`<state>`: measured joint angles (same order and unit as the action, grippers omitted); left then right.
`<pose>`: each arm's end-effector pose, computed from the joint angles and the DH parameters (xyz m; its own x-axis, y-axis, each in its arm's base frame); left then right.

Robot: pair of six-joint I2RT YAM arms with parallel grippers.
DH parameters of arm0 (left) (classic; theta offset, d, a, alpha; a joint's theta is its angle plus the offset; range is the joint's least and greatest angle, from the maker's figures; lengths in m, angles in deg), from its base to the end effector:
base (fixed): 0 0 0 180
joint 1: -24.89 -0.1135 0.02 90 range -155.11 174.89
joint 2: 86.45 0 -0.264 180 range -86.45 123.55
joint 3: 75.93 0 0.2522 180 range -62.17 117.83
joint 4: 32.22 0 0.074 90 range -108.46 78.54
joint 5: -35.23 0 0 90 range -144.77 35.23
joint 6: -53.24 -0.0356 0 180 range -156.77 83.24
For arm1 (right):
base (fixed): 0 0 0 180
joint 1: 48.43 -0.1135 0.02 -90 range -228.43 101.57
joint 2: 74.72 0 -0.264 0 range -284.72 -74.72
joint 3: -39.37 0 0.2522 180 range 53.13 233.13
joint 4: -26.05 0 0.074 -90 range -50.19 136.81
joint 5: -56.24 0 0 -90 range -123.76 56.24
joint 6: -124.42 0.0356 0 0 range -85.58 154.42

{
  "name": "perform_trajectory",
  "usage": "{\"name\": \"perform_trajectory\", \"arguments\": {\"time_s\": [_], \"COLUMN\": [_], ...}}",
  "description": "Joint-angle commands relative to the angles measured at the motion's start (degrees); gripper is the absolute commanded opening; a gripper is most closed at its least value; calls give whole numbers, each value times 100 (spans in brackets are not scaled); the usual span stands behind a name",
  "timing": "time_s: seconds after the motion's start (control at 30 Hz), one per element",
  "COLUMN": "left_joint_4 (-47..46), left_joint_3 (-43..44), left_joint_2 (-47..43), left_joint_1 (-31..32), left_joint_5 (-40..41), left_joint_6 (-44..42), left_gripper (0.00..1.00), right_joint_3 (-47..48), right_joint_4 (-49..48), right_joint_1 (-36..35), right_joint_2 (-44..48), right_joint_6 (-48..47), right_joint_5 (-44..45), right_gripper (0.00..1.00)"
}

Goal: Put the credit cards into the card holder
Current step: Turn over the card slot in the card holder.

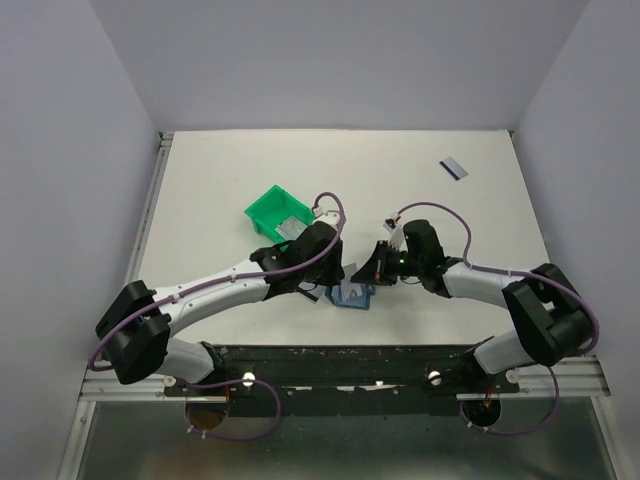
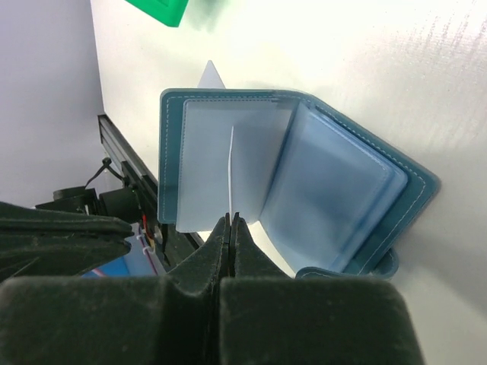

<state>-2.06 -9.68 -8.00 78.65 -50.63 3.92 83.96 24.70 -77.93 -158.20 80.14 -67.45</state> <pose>0.1762 -0.2361 0.2451 -0.8059 -0.0003 -0.5921 0.3265 0.8340 -0.4448 0.2240 0.1494 0.1543 -0.9377 0.1539 -0.3116 -0.1736 0.5692 0.8037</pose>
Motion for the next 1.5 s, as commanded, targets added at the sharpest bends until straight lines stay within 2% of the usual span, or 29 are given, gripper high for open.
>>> {"name": "perform_trajectory", "arguments": {"time_s": [0.0, 0.3, 0.5, 0.9, 1.17, 1.47], "left_joint_4": [-111, -76, 73, 196, -102, -208], "left_joint_3": [174, 209, 77, -511, -1003, -873], "left_joint_2": [3, 767, 1075, 496, 197, -120], "left_joint_1": [38, 38, 30, -93, -225, -392], "left_joint_5": [-132, -256, -28, 631, 676, 693], "left_joint_6": [-236, -237, -158, -79, 36, -175], "left_gripper": [0, 0, 0, 0, 0, 0], "right_joint_3": [116, 116, 90, 55, 90, 116], "right_joint_4": [-518, -949, -1011, -730, -739, -651], "right_joint_1": [40, 32, 32, 32, 32, 32], "right_joint_2": [-256, -660, -722, -678, -836, -1082], "right_joint_6": [236, 447, 456, 263, 289, 333], "right_joint_5": [-313, -427, -445, -155, -59, 29], "right_gripper": [0, 0, 0, 0, 0, 0]}}
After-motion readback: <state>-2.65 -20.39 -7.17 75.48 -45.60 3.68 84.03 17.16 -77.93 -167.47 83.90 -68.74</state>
